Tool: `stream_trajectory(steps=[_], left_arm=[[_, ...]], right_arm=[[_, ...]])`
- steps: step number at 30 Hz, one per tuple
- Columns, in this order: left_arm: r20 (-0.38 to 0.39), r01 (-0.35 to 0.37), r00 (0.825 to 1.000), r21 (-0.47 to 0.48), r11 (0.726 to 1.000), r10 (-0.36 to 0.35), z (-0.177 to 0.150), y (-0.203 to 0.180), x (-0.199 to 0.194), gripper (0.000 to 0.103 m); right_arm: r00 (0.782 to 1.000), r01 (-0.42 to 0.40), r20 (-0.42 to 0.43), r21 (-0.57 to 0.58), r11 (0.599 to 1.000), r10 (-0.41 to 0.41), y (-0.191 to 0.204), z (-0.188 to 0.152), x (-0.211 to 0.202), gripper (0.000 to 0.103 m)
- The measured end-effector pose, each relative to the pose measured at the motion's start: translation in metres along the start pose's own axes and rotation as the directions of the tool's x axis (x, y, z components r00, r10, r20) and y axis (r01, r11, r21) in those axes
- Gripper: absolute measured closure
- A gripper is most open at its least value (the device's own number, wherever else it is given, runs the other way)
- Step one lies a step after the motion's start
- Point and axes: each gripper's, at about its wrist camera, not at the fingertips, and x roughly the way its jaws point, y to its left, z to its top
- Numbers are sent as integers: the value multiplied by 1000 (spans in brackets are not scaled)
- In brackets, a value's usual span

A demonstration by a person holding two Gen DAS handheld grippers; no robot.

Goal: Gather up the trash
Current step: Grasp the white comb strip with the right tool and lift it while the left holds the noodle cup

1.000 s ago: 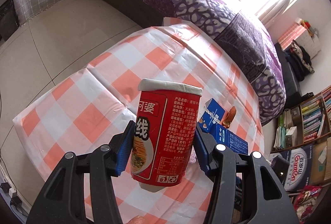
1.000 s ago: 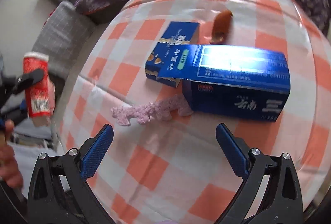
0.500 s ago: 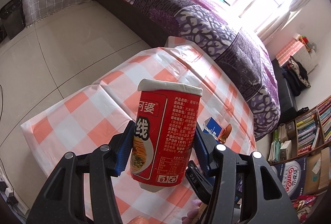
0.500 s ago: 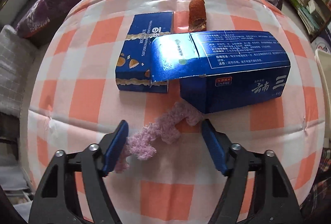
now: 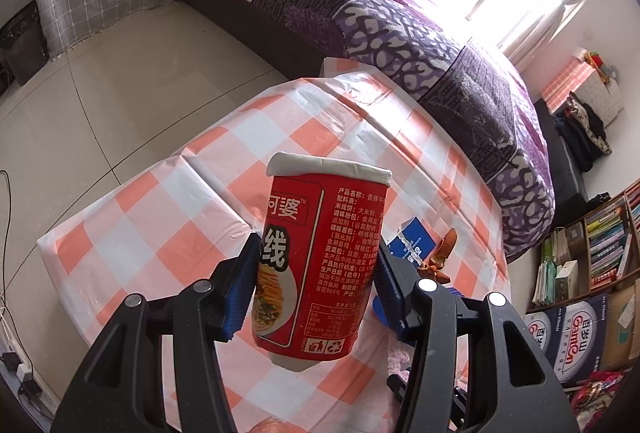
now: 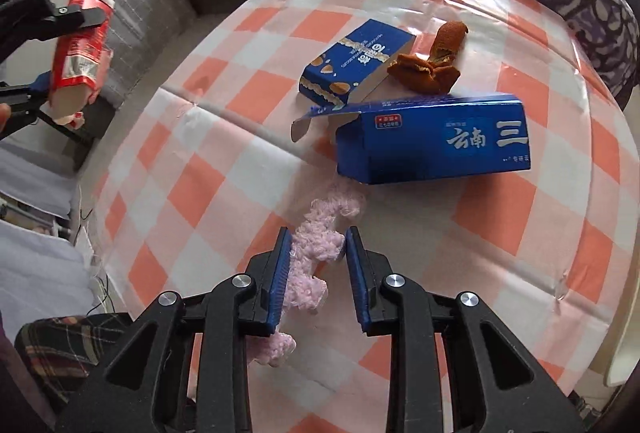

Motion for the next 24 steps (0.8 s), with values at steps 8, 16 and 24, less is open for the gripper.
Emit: stream_trajectory(steps=[8, 16, 24], left_arm=[[-9, -13, 1000, 72, 997, 13, -9, -35, 13, 50], [-40, -16, 999, 95, 995, 20, -14, -47, 26, 50], [-57, -14, 998, 102, 995, 20, -16, -50, 32, 49]], right_arm=[[991, 76, 117, -26, 997, -73, -25, 21, -33, 90], [991, 124, -36, -90, 988, -127, -59, -2, 0, 51], [989, 99, -78, -293, 951, -127, -68, -6, 23, 30]])
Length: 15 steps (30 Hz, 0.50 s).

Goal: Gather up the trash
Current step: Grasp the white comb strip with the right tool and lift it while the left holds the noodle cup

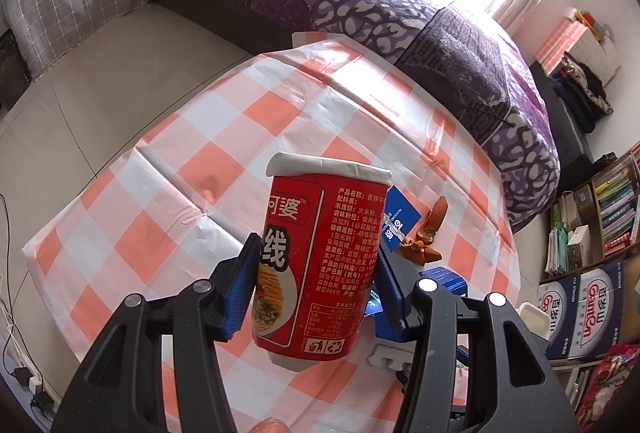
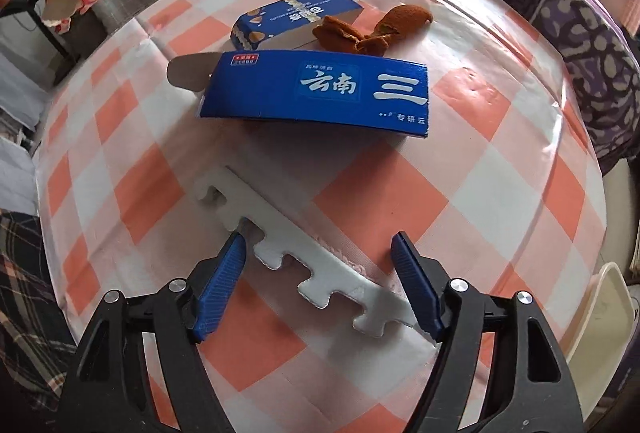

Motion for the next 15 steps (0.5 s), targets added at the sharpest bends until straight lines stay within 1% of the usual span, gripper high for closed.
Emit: stream_trajectory(steps=[1, 2, 3, 4, 5, 6, 9, 12, 15], left_arm=[[-1, 0, 1000, 2, 1000, 0, 0, 0, 0, 49], [-2, 0, 1000, 2, 1000, 0, 0, 0, 1, 49], [-1, 0, 1000, 0, 1000, 0, 0, 0, 1, 49], [0, -1, 1000, -1, 1000, 1, 0, 0, 1, 49], [0, -3, 1000, -3, 1000, 3, 0, 0, 1, 49], [2, -3, 1000, -6, 1000, 3, 0, 0, 1, 49], [15, 0, 1000, -7, 1000, 1, 0, 0, -2, 49], [33, -1, 999, -6, 1000, 1, 0, 0, -6, 49], [52, 5, 999, -5, 1000, -5, -1, -2, -11, 50]], right_arm=[[1000, -11, -1, -16, 1000, 11, 4, -1, 0, 33], [1000, -28, 0, -38, 999, 28, 9, -3, -1, 40], [999, -32, -6, -61, 998, 32, 15, -4, -2, 57], [1000, -31, -6, -78, 997, 30, 20, -6, -3, 72], [999, -39, -5, -72, 997, 39, 23, -6, -5, 76], [999, -46, -2, -54, 998, 46, 24, -7, -6, 78], [998, -57, 41, -7, 998, 57, 26, -7, -16, 79], [988, -83, 128, 13, 997, 80, 29, -2, -36, 79], [968, -82, 243, 44, 996, 69, 28, 4, -63, 79]])
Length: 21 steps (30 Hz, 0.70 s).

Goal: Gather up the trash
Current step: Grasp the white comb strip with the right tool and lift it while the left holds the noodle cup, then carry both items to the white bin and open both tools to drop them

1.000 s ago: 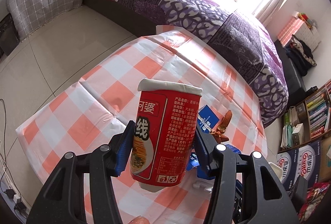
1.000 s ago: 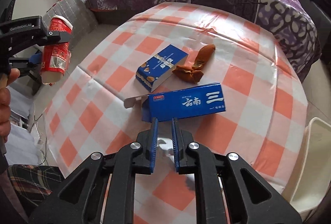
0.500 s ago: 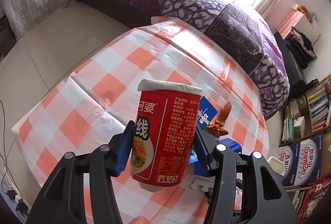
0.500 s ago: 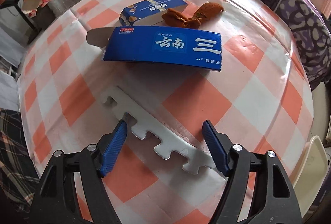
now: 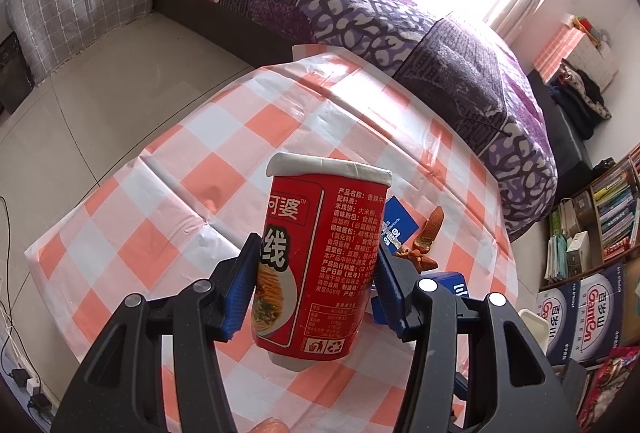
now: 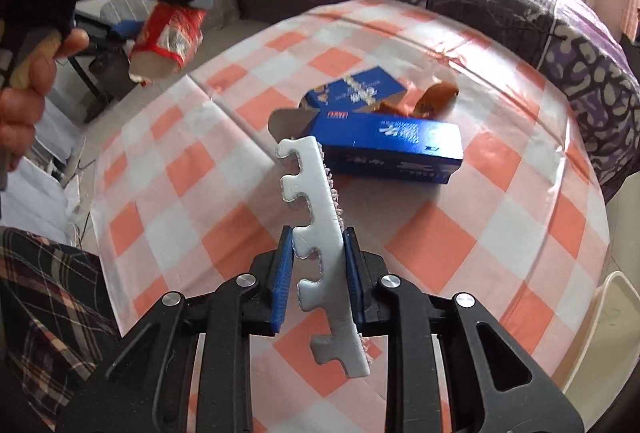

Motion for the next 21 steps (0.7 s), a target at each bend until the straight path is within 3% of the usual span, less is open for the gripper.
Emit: stream_trajectory(steps=[4, 9, 13, 21], left_arm=[[29, 12, 999, 12, 1000, -13, -2, -11, -5, 49], [72, 28, 997, 46, 999, -31, -10, -34, -6, 49], [78, 40, 996, 92, 995, -48, -23, -60, 3, 49], [143, 31, 987, 254, 967, -69, -63, -123, 12, 49]], right_arm=[[991, 51, 121, 65, 997, -59, -9, 14, -22, 79], [958, 169, 206, 162, 972, -201, -29, 21, -39, 78], [933, 238, 204, 272, 933, -298, -54, 20, -44, 78], [897, 305, 177, 413, 858, -404, -90, 8, -54, 78]])
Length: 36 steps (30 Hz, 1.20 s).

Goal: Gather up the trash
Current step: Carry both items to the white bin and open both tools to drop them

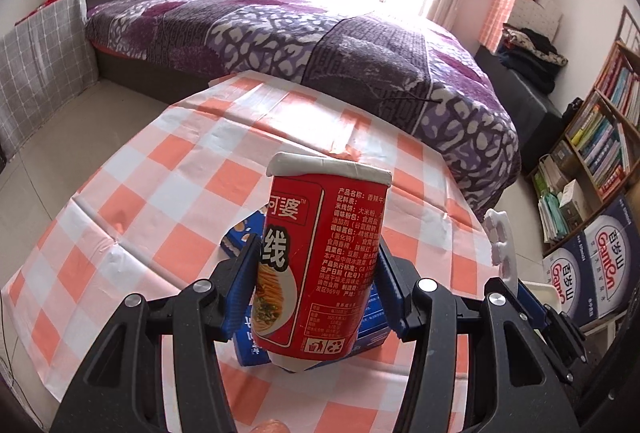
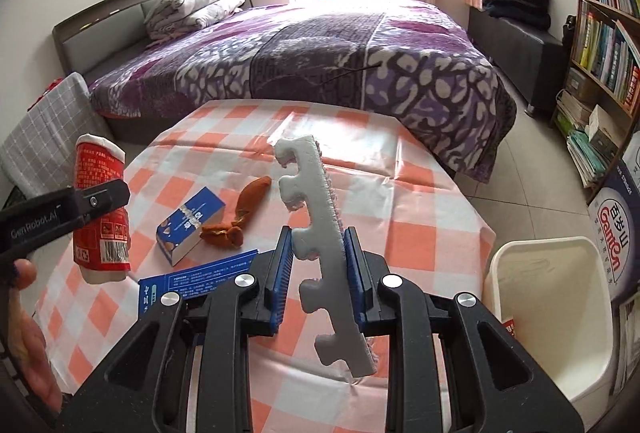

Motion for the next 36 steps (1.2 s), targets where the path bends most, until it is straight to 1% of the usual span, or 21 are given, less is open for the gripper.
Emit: stream_trajectory(steps=[3, 15, 21, 25, 30, 33, 36], left_arm=[[25, 0, 1000, 55, 998, -1, -6, -23, 0, 49], [14, 46, 999, 156, 987, -49, -21, -89, 5, 49], [6, 54, 998, 192, 980, -56, -26, -111, 3, 49], [0, 58, 998, 207, 977, -59, -28, -121, 1, 49], [-27, 82, 997, 212, 974, -78, -32, -134, 3, 49], [-30, 89, 996, 229, 969, -84, -36, -142, 2, 49], [-50, 110, 994, 240, 964, -101, -41, -152, 2, 49]], right_arm=[[1000, 26, 9, 25, 999, -26, -11, 0, -3, 78], [992, 111, 41, 117, 987, -117, -65, 1, -21, 78], [988, 149, 8, 181, 972, -153, -94, -3, -23, 78], [981, 187, -2, 236, 954, -192, -112, -3, -27, 78], [970, 240, -34, 295, 925, -241, -140, -8, -30, 77], [963, 269, -57, 332, 904, -265, -158, -12, -34, 77], [954, 298, -84, 370, 880, -288, -176, -16, -37, 77]])
